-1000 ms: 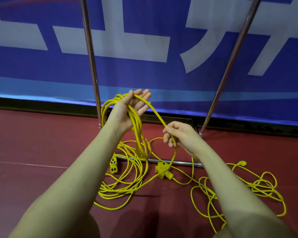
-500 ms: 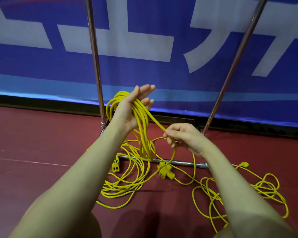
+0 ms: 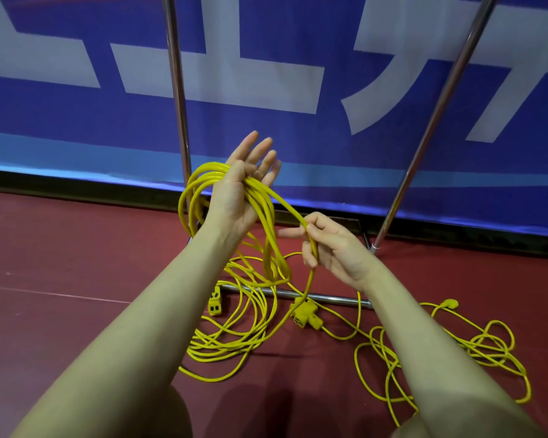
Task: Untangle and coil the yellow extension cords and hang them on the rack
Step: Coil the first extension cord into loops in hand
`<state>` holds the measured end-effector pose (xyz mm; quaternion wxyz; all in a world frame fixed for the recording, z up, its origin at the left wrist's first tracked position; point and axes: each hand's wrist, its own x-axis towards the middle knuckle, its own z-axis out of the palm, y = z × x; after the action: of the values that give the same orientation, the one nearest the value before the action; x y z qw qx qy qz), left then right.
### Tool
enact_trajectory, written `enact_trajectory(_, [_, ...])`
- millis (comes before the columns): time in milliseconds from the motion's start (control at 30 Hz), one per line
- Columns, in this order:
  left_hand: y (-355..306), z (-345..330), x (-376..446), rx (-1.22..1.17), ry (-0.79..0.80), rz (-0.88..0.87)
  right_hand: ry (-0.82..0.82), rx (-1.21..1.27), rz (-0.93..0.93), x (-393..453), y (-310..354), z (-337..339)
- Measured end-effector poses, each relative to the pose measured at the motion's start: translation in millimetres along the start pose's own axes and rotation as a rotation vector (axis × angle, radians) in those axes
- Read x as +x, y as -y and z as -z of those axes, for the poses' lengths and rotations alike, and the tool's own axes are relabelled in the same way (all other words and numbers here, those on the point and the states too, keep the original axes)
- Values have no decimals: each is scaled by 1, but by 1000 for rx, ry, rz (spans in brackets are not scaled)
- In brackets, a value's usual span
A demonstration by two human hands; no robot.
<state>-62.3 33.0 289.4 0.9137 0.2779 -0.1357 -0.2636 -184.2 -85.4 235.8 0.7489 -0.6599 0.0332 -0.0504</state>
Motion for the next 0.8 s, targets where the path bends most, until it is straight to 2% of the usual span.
enact_trajectory(167, [0,1,-1,67,6,-27,-90,-91,-32,4,-1,-11])
enact_trajectory(300, [6,-1,-6,88,35,-10,-50,-11,-13,8,-2,-22])
enact_trajectory(567, [6,-3,-12,-19,107,133,17,-50,69,14,5,-26])
enact_trajectory(800, [9,-4,-9,66,101,152,-2,-27,-44,12,0,-16])
